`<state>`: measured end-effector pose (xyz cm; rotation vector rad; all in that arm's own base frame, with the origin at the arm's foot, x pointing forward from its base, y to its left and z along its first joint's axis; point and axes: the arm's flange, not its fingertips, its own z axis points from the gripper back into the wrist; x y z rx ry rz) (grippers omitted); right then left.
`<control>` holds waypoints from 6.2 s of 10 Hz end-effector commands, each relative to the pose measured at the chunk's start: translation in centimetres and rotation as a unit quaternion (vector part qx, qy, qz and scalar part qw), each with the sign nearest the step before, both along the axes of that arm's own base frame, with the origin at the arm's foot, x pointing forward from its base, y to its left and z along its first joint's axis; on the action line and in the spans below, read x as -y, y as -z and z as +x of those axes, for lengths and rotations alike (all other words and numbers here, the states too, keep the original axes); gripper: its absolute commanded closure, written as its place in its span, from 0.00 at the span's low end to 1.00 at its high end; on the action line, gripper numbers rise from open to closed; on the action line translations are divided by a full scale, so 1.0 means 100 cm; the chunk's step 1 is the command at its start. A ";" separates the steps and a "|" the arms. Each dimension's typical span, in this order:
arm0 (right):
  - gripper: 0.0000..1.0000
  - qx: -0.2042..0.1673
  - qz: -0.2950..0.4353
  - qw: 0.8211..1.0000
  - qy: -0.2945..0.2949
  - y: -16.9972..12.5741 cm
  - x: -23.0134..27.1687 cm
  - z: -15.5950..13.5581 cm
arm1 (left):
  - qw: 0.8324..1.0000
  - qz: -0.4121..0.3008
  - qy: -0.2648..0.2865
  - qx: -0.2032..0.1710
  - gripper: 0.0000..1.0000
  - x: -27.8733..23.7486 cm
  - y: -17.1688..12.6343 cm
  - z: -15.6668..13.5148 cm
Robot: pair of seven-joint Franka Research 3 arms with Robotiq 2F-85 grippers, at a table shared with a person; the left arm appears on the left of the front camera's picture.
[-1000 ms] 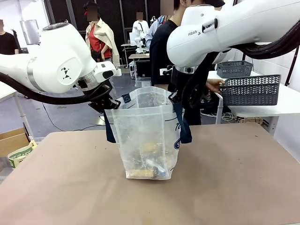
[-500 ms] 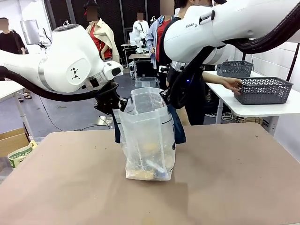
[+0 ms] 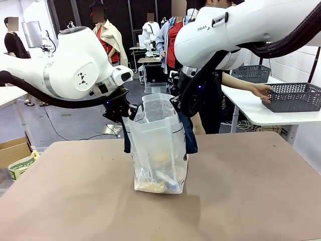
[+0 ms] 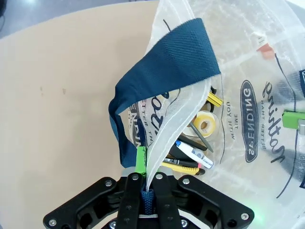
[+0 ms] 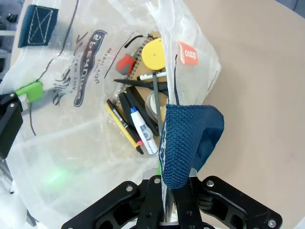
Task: Transfer purchased items from the store into the shopping bag.
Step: Move the Reusable shopping bag to the right side of the table.
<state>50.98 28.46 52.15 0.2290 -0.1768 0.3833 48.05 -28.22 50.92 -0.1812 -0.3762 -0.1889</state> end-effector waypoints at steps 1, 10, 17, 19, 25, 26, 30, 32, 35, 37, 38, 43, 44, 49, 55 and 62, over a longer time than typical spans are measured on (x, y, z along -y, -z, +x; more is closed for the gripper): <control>1.00 -0.009 0.002 1.000 0.008 0.003 -0.017 0.009 | 1.000 0.013 0.015 -0.003 1.00 0.016 0.000 0.013; 1.00 -0.010 0.009 1.000 0.009 0.014 -0.040 0.029 | 0.999 0.004 0.048 0.002 1.00 0.035 -0.003 0.022; 1.00 -0.028 0.041 0.997 0.055 0.017 -0.050 0.041 | 0.994 -0.015 0.106 0.006 1.00 0.057 -0.004 0.008; 1.00 -0.030 0.056 0.995 0.071 0.014 -0.046 0.045 | 0.994 -0.014 0.109 0.002 1.00 0.059 -0.002 0.005; 1.00 -0.038 0.059 0.995 0.073 0.015 -0.045 0.049 | 0.991 -0.049 0.123 0.015 1.00 0.061 -0.005 0.002; 1.00 -0.041 0.056 0.995 0.070 0.017 -0.048 0.050 | 0.990 -0.054 0.130 0.018 1.00 0.063 -0.006 0.000; 1.00 -0.045 0.051 0.995 0.068 0.017 -0.049 0.052 | 0.986 -0.075 0.143 0.031 0.50 0.053 -0.013 -0.008; 1.00 -0.046 0.052 0.995 0.069 0.017 -0.049 0.053 | 0.985 -0.087 0.147 0.040 0.11 0.046 -0.019 -0.014; 1.00 -0.048 0.051 0.995 0.068 0.018 -0.049 0.055 | 0.978 -0.119 0.165 0.046 0.00 0.038 -0.027 -0.017; 1.00 -0.050 0.051 0.995 0.069 0.019 -0.051 0.055 | 0.974 -0.139 0.177 0.042 0.00 0.036 -0.029 -0.019; 1.00 -0.051 0.051 0.995 0.069 0.020 -0.051 0.056 | 0.972 -0.145 0.182 0.042 0.00 0.036 -0.030 -0.018; 1.00 -0.053 0.052 0.995 0.067 0.020 -0.051 0.057 | 0.973 -0.129 0.193 0.016 0.00 0.049 -0.016 -0.009; 1.00 -0.053 0.052 0.995 0.067 0.020 -0.051 0.058 | 0.975 -0.114 0.190 0.012 0.00 0.053 -0.012 -0.006; 1.00 -0.057 0.056 0.995 0.065 0.023 -0.050 0.059 | 0.980 -0.069 0.185 0.019 0.15 0.066 0.002 -0.006; 1.00 -0.062 0.057 0.995 0.056 0.024 -0.049 0.059 | 0.983 -0.039 0.177 0.037 1.00 0.066 -0.005 -0.015; 1.00 -0.065 0.063 0.996 0.023 0.021 -0.045 0.059 | 0.981 -0.034 0.185 0.038 1.00 0.065 -0.012 -0.019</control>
